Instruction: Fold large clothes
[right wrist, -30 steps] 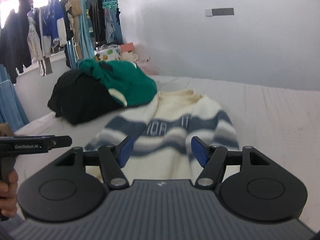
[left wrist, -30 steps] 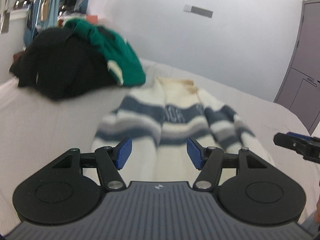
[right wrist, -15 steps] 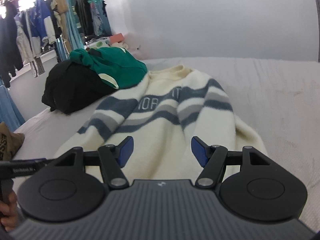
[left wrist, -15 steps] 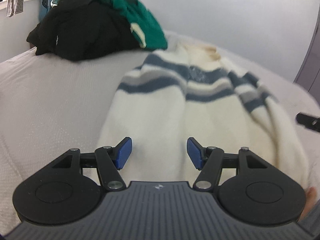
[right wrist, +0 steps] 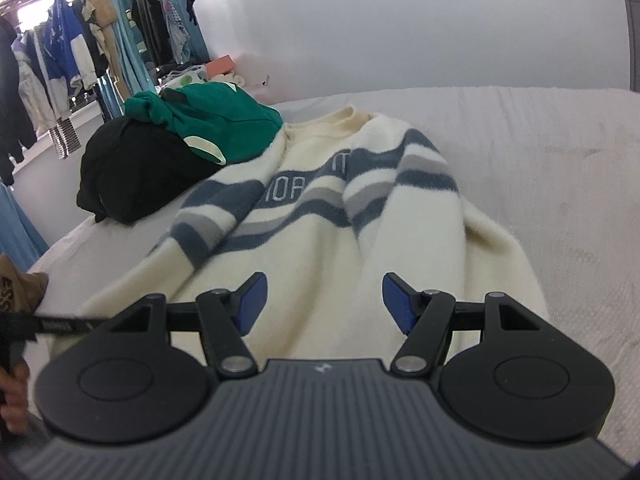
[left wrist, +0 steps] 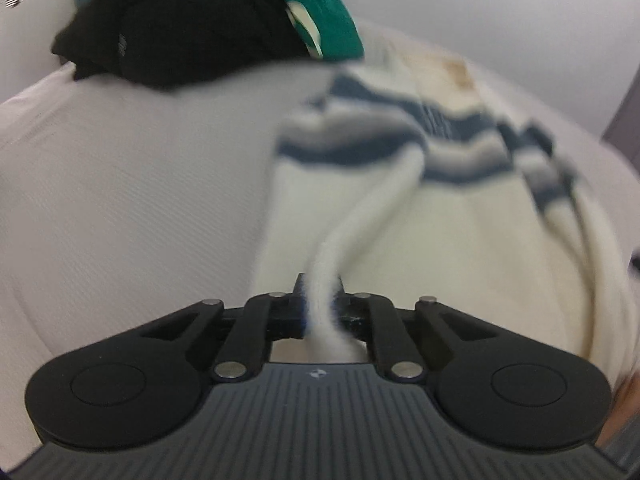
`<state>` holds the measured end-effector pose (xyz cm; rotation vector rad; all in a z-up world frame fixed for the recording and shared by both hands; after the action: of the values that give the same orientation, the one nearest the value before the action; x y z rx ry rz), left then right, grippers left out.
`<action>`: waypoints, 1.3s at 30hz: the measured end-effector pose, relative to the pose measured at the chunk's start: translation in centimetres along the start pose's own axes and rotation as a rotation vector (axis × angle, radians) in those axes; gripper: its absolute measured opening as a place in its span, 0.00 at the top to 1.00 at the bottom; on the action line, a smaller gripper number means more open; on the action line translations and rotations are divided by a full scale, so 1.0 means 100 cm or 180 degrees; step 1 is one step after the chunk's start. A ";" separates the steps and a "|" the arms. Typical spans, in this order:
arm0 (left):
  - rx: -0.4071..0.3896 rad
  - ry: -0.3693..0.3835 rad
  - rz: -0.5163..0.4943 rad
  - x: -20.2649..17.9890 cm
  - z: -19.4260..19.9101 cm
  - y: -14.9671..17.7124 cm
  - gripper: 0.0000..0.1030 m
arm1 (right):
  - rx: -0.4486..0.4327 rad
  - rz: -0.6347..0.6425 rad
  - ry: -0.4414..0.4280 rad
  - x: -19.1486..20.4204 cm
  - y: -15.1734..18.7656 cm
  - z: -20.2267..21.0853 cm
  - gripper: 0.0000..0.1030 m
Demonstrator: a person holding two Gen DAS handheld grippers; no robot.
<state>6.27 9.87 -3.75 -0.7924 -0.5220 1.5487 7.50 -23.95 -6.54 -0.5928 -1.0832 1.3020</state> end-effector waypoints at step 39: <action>-0.0726 -0.0962 0.1175 0.126 -0.063 -0.109 0.24 | 0.0443 0.0013 0.0762 -0.026 0.017 -0.055 0.37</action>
<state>18.20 23.07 -2.33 -0.8663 -0.8190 1.9919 11.81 -24.87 -11.06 -0.6286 -0.7891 1.2628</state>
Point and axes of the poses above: each gripper's, at about its wrist camera, not at the fingertips, and z roughly against the way its jaws point, x to its left, y to its underside, the point moved 2 cm from there along -z, roughly the way its jaws point, and after that the axes turned 5 degrees about -x, right-handed, at the moved point
